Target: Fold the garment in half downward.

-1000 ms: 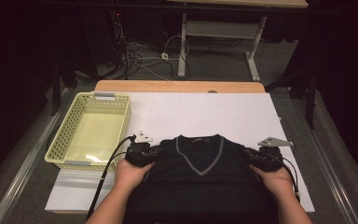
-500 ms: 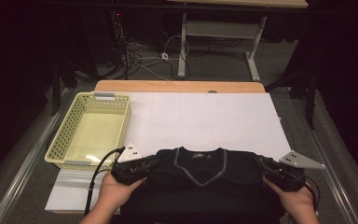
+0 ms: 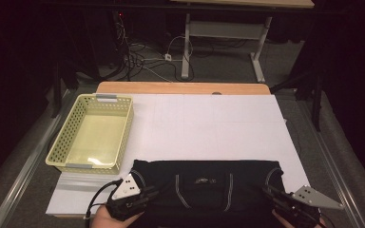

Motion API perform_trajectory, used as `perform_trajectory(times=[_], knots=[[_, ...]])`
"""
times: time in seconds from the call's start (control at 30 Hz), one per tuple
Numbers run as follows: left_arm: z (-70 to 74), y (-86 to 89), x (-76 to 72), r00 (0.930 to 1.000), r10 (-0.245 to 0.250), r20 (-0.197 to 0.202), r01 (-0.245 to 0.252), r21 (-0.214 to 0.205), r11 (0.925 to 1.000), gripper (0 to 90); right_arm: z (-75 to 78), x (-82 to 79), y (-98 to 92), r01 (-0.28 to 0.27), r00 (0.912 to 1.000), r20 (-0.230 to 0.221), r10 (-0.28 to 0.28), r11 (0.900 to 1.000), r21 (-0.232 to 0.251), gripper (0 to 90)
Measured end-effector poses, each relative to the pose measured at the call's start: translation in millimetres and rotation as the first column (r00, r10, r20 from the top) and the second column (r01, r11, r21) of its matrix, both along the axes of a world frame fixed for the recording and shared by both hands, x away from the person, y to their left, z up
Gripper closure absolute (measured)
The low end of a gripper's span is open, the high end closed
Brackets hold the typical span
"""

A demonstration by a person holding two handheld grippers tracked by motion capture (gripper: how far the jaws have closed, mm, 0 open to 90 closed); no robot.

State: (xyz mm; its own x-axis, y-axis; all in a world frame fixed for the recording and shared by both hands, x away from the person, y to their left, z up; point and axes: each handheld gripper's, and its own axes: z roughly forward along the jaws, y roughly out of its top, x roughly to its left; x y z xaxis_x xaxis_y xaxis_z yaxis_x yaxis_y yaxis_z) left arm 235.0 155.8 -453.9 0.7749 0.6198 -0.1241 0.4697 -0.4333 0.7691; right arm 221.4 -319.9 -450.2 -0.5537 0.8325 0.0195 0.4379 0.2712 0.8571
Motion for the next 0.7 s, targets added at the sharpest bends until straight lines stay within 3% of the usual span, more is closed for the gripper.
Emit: perform_trajectory(times=[0.23, 0.5, 0.7], knots=[[-16.2, 0.9, -4.5, 0.9995, 0.001, -0.032, -0.001, -0.008, 1.0000, 72.3, -15.6, -8.5, -1.2, 0.010, 0.9997, -0.020, -0.010, 0.9992, -0.039, 76.8], [-21.9, 2.2, -7.2, 0.9992, -0.002, -0.039, 0.001, -0.009, 1.0000, 68.4, -25.5, -13.5, -4.4, 0.011, 0.9990, -0.042, -0.012, 0.9996, -0.028, 74.1], [-13.2, 7.8, -6.9, 0.9997, 0.017, -0.020, -0.017, -0.043, 0.9989, 54.1, -24.9, -12.8, -4.8, 0.007, 0.9986, -0.053, -0.007, 0.9999, -0.011, 67.2]])
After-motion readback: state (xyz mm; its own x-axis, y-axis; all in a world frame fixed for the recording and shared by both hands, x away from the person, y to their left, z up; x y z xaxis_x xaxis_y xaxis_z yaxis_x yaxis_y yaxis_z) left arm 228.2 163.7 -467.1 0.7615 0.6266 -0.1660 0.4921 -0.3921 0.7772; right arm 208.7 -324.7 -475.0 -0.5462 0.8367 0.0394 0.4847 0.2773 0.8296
